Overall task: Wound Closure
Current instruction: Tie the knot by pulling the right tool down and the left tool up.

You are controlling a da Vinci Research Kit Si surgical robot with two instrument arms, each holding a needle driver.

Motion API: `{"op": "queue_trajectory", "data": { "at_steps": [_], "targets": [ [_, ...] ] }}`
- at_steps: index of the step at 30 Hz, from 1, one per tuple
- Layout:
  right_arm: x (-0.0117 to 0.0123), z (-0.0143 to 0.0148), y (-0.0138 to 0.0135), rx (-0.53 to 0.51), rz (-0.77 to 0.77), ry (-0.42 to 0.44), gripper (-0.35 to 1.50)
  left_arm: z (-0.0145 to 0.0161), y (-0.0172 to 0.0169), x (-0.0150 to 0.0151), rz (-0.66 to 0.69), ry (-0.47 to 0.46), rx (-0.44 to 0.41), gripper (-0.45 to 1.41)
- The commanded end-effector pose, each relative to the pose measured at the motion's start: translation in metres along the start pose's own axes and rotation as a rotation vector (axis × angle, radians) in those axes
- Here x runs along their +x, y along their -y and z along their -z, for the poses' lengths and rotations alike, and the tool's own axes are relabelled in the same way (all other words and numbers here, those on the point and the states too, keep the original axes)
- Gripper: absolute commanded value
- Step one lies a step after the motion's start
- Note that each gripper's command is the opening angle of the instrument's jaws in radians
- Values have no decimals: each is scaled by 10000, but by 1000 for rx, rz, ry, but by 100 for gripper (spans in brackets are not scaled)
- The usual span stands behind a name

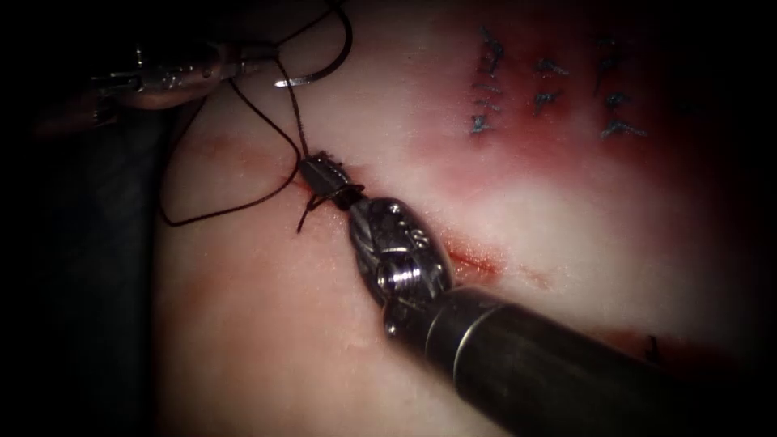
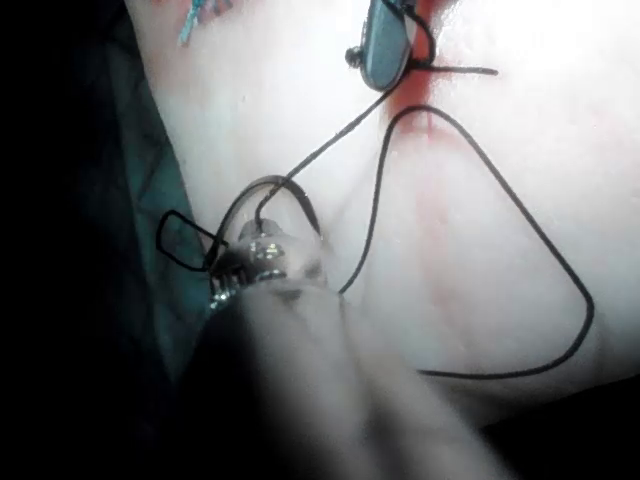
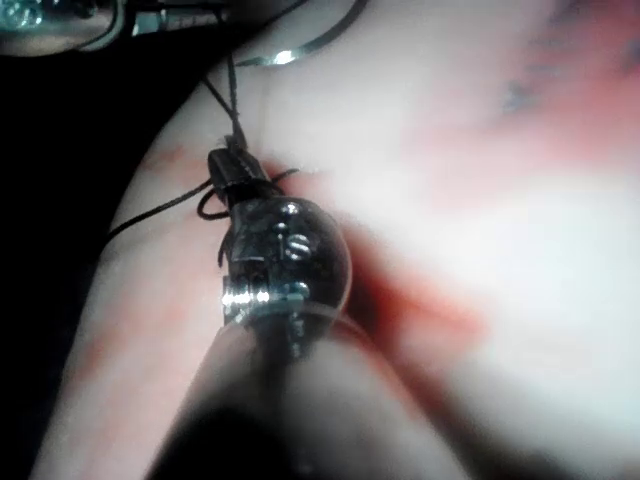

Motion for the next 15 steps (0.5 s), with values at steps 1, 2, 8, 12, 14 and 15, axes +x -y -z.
{"op": "queue_trajectory", "data": {
  "at_steps": [1, 2, 8, 12, 14, 15],
  "targets": [
    [-7, -5, 0, 3, 2, 2, -35, -11, 12, -1, 3, 2, 5, -35],
    [-12, -4, 0, 6, 6, 3, -35, -21, 24, -3, 14, 10, 7, -35],
    [-21, 3, 5, 18, 11, 4, -35, -50, 67, -8, 58, 3, 15, -35],
    [-23, 5, 8, 22, 12, 5, -35, -64, 97, -9, 90, 5, 46, -35],
    [-27, 8, 11, 27, 14, 4, -35, -71, 110, -8, 109, -5, 53, -35],
    [-29, 9, 12, 29, 15, 4, -35, -74, 115, -7, 110, -7, 60, -35]
  ]
}}
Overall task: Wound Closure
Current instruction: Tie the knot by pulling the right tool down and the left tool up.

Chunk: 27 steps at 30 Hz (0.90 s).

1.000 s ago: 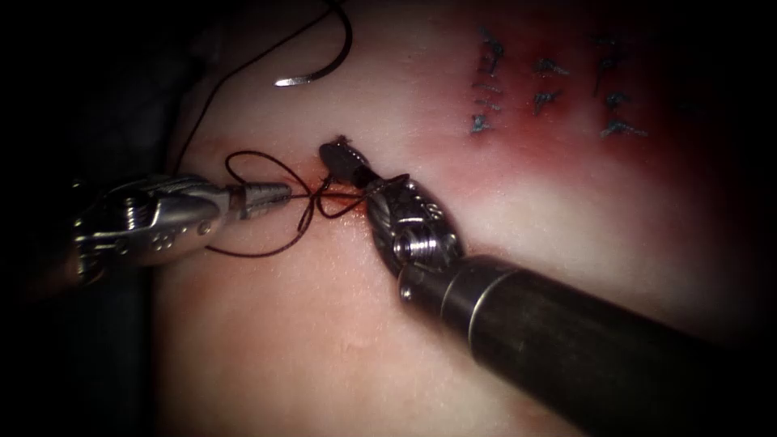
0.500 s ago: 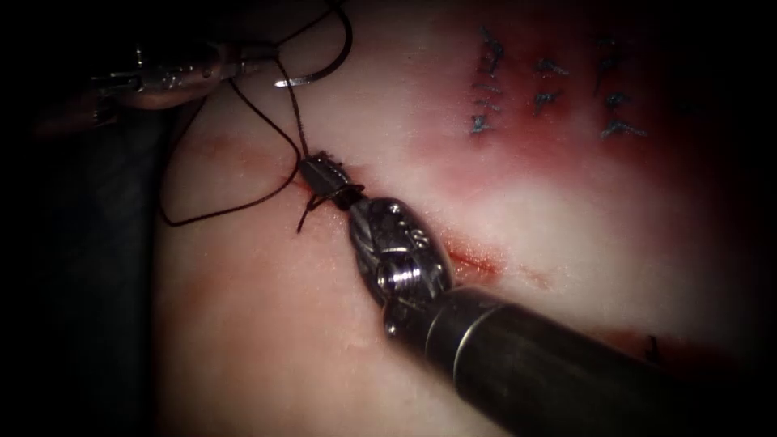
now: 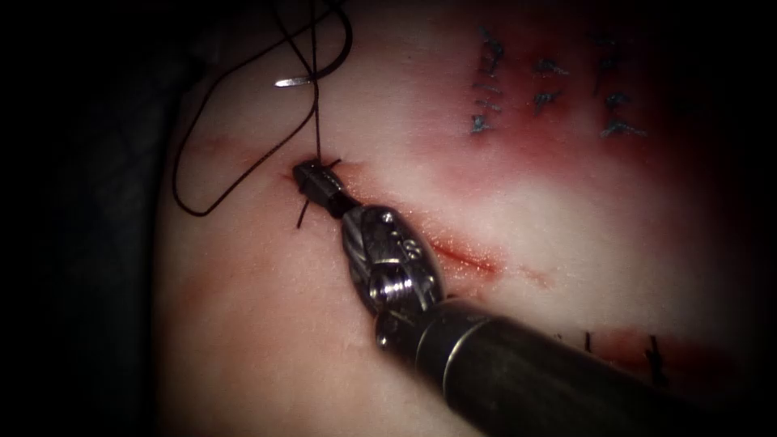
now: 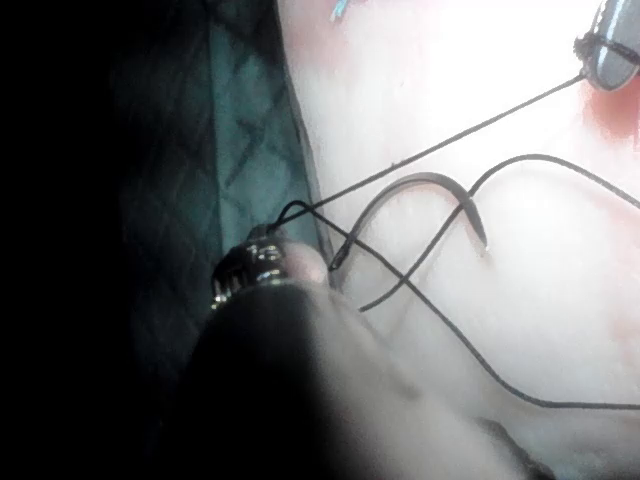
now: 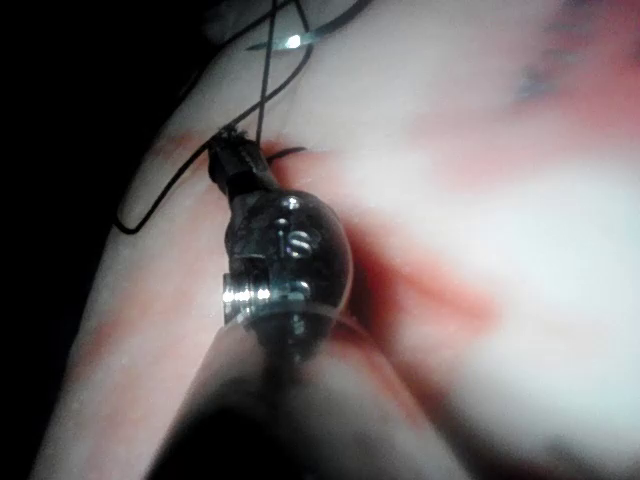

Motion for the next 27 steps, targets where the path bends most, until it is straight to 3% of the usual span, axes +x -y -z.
{"op": "queue_trajectory", "data": {
  "at_steps": [1, 9, 12, 15, 16, 18, 20, 27],
  "targets": [
    [-9, -3, 3, 7, 3, 0, -35, -9, 12, 2, 5, -1, 11, -35],
    [-35, 3, 11, -6, 130, 6, -35, -33, 24, 4, 4, 15, 37, -35],
    [-48, 6, 13, -11, 248, 19, -35, -38, 26, 0, -1, 16, 31, -35],
    [-58, 6, 21, -54, 462, 16, -35, -40, 23, -3, -9, 17, 29, -35],
    [-62, 3, 25, -147, 572, 42, -35, -41, 21, -4, -13, 16, 25, -35],
    [-65, 1, 27, -176, 623, 76, -35, -41, 21, -4, -14, 17, 23, -35],
    [-72, -1, 30, -224, 712, 194, -35, -41, 20, -4, -16, 13, 20, -35],
    [-85, 15, 49, -250, 958, 253, -35, -42, 25, -7, -26, 13, 19, -35]
  ]
}}
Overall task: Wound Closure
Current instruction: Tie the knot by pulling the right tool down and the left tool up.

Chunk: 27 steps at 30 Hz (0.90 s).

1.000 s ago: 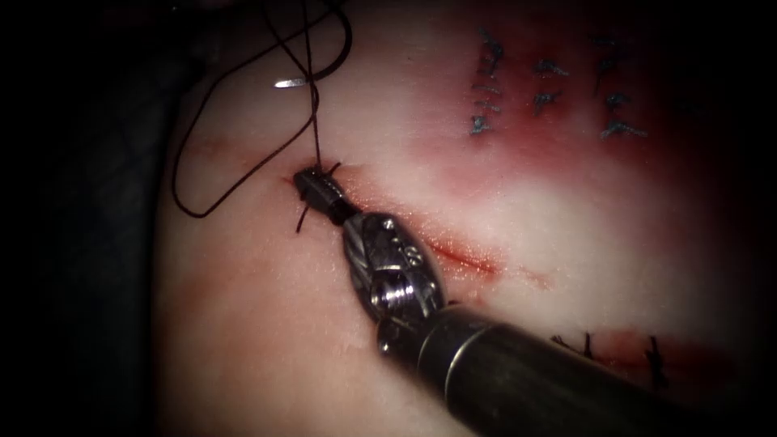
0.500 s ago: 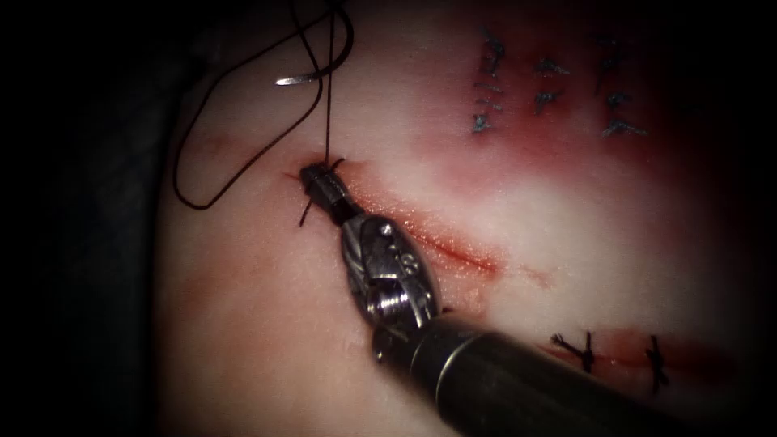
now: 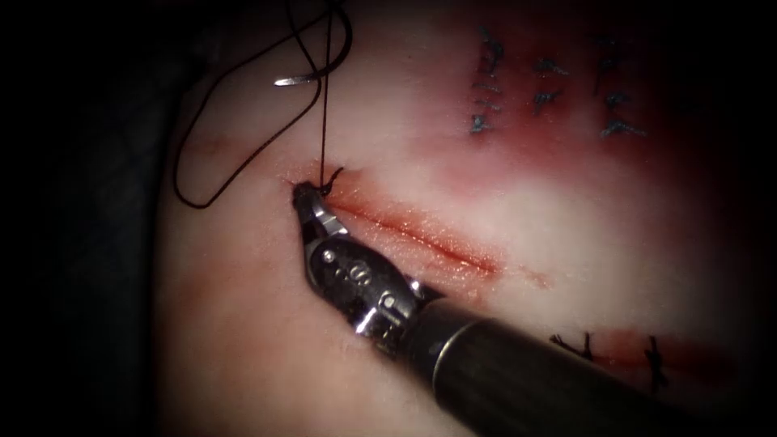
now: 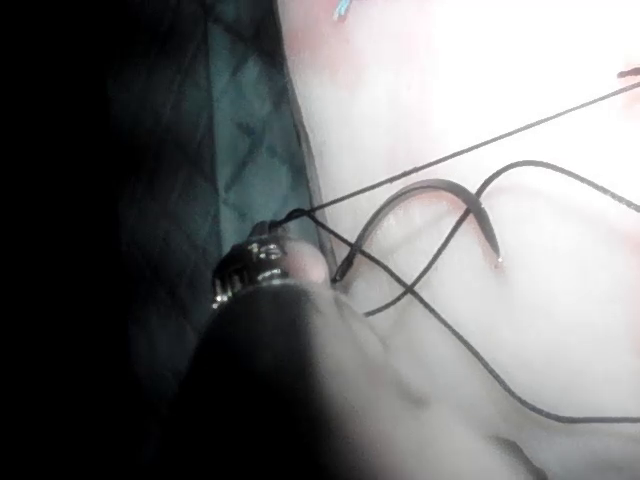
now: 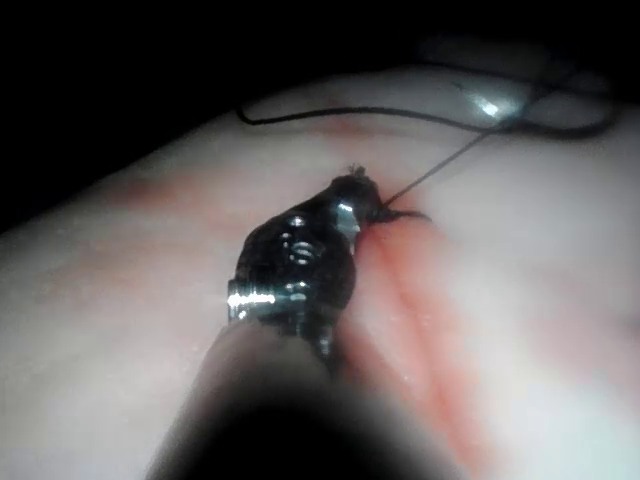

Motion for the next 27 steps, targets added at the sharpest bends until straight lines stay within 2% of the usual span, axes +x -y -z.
{"op": "queue_trajectory", "data": {
  "at_steps": [1, 5, 9, 15, 18, 27],
  "targets": [
    [6, 1, 9, -1, 56, -1, -35, -7, 10, 1, -7, -1, 6, -35],
    [15, 21, 25, -51, 166, -9, -35, -7, 11, 0, -20, -2, 5, -35],
    [20, 31, 28, -111, 192, -40, -35, -7, 12, -1, -49, -1, 3, -35],
    [24, 22, 18, -85, 187, -68, -35, -3, 12, 2, -68, -24, 9, -35],
    [24, 20, 14, -79, 186, -80, -35, 4, 19, 3, -50, -52, 46, -35],
    [29, 15, 10, -54, 184, -99, -35, 20, 29, 8, -43, -76, 88, -35]
  ]
}}
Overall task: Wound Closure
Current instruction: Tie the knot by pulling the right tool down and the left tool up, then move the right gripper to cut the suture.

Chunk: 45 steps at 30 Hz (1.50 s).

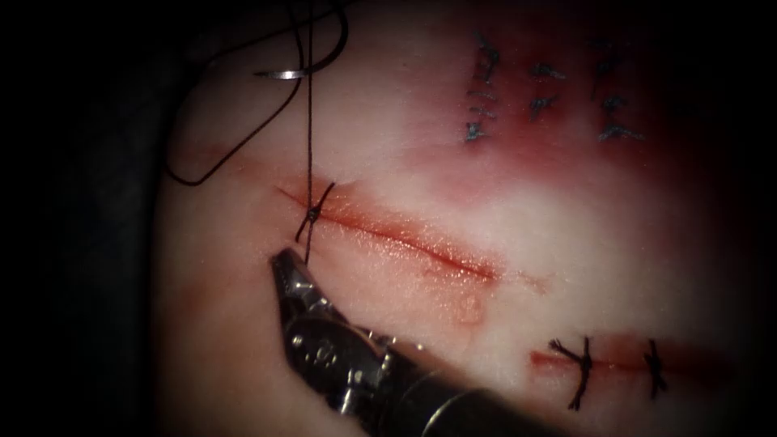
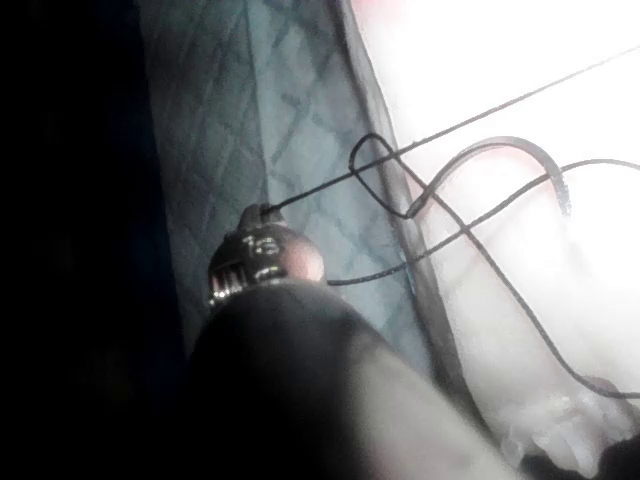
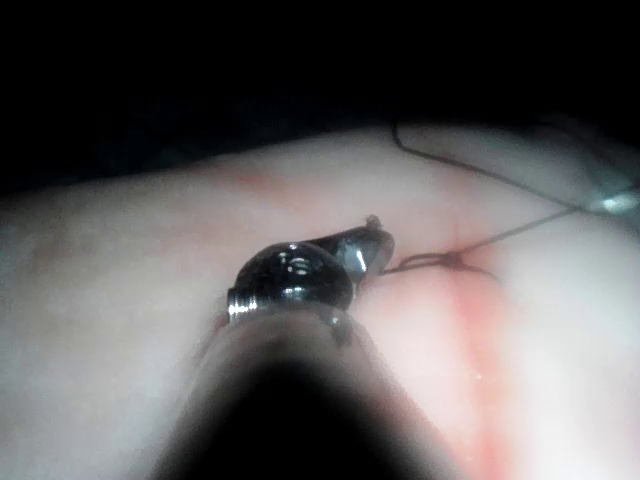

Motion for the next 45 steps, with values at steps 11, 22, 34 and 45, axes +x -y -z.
{"op": "queue_trajectory", "data": {
  "at_steps": [11, 22, 34, 45],
  "targets": [
    [13, 4, -25, 118, 11, -126, 78, 27, -27, -1, -40, -36, -8, -35],
    [31, 22, -85, 451, -289, -278, 145, 108, -32, -14, 67, -81, 72, -35],
    [-9, -8, -158, 535, -282, -169, 140, 195, -64, 36, 343, -188, 180, -35],
    [-16, -23, -149, 594, -295, -69, 131, 263, -94, 107, 659, -451, 244, -35]
  ]
}}
